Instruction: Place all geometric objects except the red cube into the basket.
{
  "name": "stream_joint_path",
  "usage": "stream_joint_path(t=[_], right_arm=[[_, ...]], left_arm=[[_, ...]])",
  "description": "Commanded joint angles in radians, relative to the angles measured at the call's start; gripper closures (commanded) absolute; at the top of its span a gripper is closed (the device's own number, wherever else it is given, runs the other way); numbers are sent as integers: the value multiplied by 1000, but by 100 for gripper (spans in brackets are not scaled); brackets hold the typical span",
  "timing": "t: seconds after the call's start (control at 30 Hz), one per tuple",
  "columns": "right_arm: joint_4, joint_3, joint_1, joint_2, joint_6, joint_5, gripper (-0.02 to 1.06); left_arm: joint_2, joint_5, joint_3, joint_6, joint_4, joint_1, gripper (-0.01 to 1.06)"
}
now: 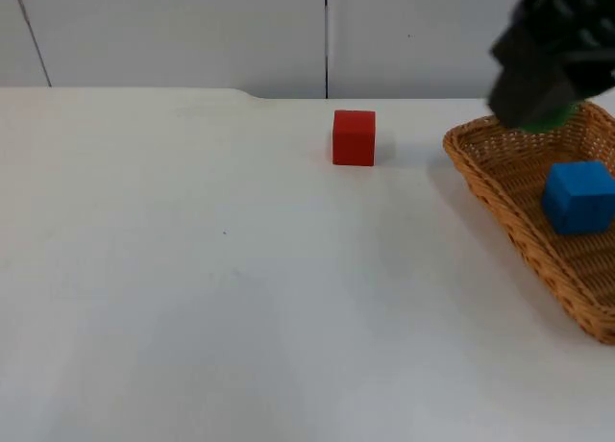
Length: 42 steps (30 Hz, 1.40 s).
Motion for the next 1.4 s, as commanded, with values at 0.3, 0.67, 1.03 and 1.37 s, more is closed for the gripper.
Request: stream_joint_path(t=[0.3,0.67,1.03,1.37], right_arm=[[-2,221,-334,-49,-8,-28,105],[-5,306,-452,-49,-11,-183,105],[3,306,-452,72,-6,-353,105],[3,306,-452,281,-6,-502,104]], left_arm=[[-8,-1,1,2,-6,5,0],[-8,-1,1,2,-15,5,0],[-8,-3,1,2,-12,5,0],[-8,-3,1,6,-6,5,0]])
